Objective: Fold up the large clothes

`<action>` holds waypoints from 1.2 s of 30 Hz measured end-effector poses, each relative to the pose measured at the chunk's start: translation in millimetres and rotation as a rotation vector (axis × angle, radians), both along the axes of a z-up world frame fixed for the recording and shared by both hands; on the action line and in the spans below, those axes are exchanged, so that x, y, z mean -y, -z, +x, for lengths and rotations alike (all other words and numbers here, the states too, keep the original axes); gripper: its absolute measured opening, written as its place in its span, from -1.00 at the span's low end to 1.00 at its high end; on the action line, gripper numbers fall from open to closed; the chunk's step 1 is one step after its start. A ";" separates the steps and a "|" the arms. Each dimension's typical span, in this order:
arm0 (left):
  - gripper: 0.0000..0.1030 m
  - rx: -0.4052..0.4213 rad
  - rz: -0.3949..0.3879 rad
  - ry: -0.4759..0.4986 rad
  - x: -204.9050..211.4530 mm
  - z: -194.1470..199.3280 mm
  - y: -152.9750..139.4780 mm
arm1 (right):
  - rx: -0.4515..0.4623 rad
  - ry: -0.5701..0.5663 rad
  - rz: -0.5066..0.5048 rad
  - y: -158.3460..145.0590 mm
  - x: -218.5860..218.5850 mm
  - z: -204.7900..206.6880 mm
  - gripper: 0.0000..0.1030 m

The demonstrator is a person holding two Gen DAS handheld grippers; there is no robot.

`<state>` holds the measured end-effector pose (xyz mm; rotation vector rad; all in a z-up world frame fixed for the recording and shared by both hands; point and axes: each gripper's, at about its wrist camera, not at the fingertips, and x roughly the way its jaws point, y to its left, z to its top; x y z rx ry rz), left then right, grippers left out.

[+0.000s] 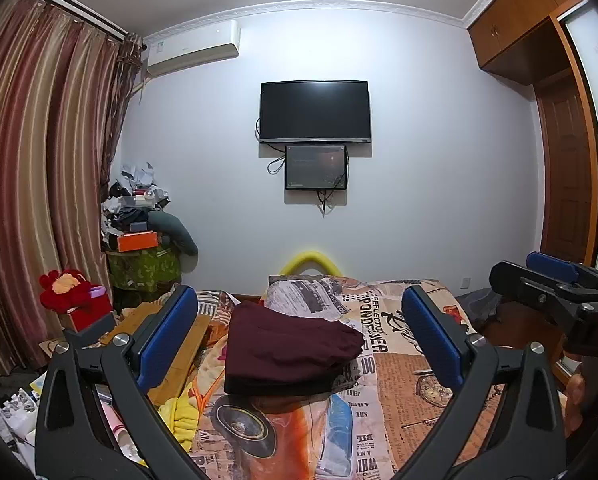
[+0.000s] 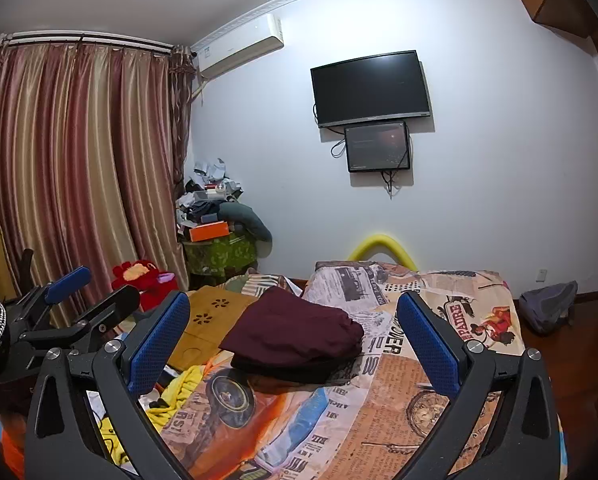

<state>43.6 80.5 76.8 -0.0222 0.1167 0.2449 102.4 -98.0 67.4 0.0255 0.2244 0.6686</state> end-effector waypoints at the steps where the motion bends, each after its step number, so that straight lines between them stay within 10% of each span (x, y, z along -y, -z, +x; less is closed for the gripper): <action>1: 0.99 0.001 0.002 -0.004 0.2 0.2 0.0 | 0.000 0.001 0.001 0.1 0.4 0.4 1.00; 36: 0.99 -0.019 -0.029 0.026 -3.5 4.8 4.4 | 0.014 0.020 -0.024 -2.3 -5.8 -0.3 1.00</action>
